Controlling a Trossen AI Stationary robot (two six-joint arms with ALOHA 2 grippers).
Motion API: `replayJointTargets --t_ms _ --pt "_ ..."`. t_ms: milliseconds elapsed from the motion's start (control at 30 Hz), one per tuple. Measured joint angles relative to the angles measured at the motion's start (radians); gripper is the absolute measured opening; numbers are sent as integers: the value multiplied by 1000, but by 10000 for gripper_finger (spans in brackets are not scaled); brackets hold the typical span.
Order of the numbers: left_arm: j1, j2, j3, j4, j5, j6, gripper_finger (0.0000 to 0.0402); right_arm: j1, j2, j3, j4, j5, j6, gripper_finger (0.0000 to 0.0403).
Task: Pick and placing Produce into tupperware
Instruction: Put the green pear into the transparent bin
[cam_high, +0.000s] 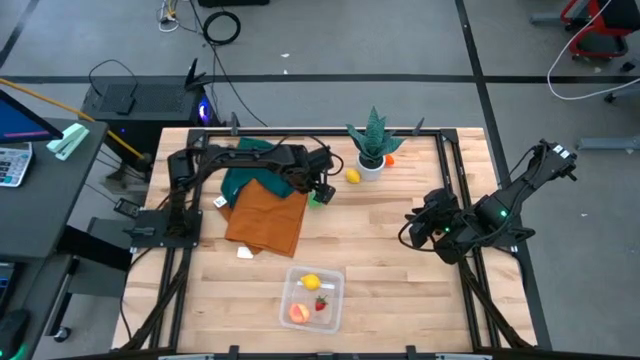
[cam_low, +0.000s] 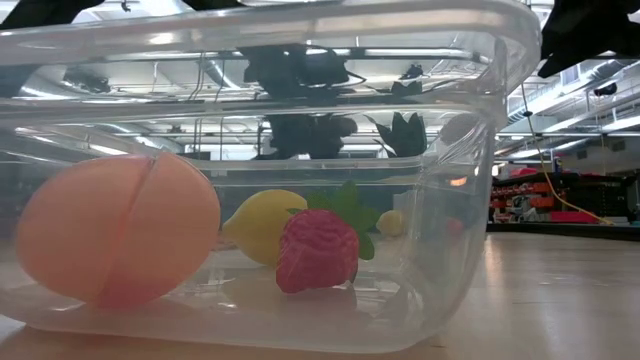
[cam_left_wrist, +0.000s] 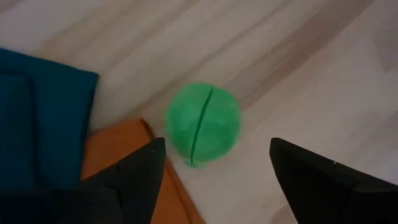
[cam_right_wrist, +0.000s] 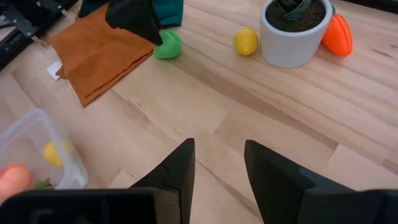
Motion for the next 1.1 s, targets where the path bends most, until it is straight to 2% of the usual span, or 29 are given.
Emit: replayJointTargets --t_ms 333,600,767,1100 --pt "9 3 0 4 -41 58 310 0 0 0 5 -15 25 108" --pt "9 3 0 21 9 58 364 0 0 0 16 -16 25 108" --pt "2 3 0 39 4 87 396 0 0 0 17 -16 25 108" --pt "2 2 0 36 -60 94 390 0 0 0 22 -16 24 108"
